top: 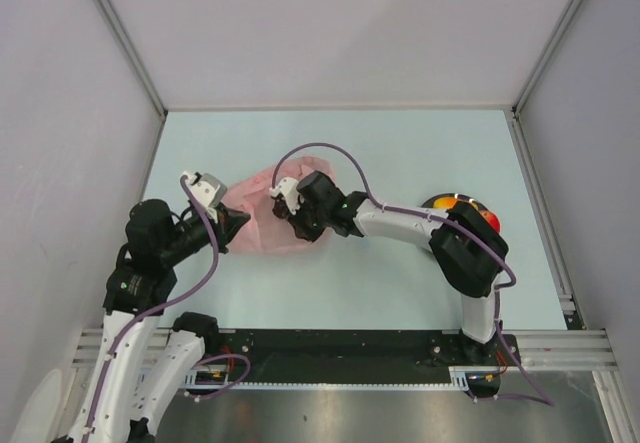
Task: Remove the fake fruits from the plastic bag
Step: Take out the fake fruit from the plastic bag.
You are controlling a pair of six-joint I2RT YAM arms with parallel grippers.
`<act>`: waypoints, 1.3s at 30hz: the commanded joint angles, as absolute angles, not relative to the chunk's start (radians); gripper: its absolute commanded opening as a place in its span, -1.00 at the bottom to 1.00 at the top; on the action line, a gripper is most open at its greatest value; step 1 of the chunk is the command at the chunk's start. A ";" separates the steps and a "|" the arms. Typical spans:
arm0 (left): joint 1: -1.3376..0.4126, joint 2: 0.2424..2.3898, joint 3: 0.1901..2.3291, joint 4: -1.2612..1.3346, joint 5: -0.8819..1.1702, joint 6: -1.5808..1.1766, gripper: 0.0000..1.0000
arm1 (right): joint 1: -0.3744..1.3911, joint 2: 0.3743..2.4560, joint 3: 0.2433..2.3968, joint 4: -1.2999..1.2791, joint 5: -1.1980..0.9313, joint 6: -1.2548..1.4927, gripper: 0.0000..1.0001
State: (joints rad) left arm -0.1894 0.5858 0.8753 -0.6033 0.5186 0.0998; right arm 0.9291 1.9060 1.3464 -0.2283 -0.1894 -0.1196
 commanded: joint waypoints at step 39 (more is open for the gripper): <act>-0.138 0.747 0.851 -0.382 0.491 0.143 -1.00 | 0.861 1.829 1.603 -0.391 -0.615 -0.466 -0.27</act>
State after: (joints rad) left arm -0.1486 0.7208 0.8341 -0.4854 0.5053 0.1181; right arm 0.8478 2.0010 1.6875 -0.3244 -0.4709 -0.3508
